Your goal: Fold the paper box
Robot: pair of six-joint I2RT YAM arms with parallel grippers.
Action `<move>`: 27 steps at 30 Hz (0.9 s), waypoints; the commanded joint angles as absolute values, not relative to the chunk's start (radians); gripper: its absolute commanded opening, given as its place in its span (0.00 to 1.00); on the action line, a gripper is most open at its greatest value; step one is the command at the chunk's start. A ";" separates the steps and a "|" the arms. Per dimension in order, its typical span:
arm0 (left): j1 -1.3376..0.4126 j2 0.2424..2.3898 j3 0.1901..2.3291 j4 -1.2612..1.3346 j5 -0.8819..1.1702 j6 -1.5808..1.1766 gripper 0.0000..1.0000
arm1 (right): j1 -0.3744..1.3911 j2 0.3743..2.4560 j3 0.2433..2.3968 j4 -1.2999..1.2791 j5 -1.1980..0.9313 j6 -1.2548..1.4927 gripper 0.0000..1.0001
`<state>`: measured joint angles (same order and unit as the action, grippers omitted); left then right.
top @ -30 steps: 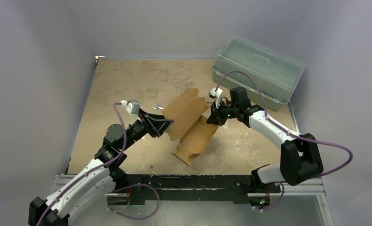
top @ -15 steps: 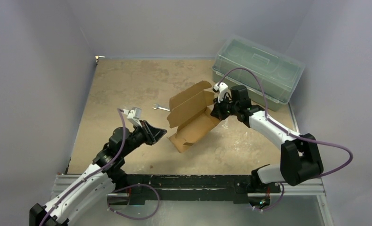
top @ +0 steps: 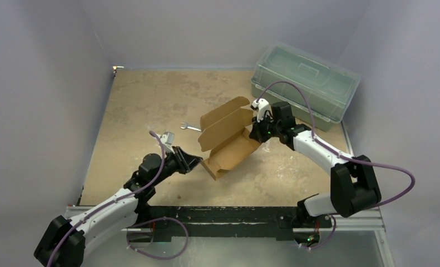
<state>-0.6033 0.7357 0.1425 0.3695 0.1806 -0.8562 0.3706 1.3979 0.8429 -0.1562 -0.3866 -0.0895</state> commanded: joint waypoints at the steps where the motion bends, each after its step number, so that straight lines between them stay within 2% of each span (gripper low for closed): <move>1: -0.603 0.708 0.090 0.578 0.199 -0.883 0.17 | 0.382 1.399 0.842 -0.127 -0.374 -0.082 0.00; 12: -0.601 0.518 0.004 0.530 0.130 -0.877 0.26 | 0.398 1.390 0.842 -0.126 -0.364 -0.093 0.00; 21: -0.601 0.702 -0.071 0.801 0.213 -0.906 0.26 | 0.415 1.394 0.841 -0.125 -0.349 -0.095 0.00; 27: -0.601 0.826 -0.058 0.882 0.252 -0.902 0.20 | 0.423 1.396 0.841 -0.123 -0.344 -0.097 0.00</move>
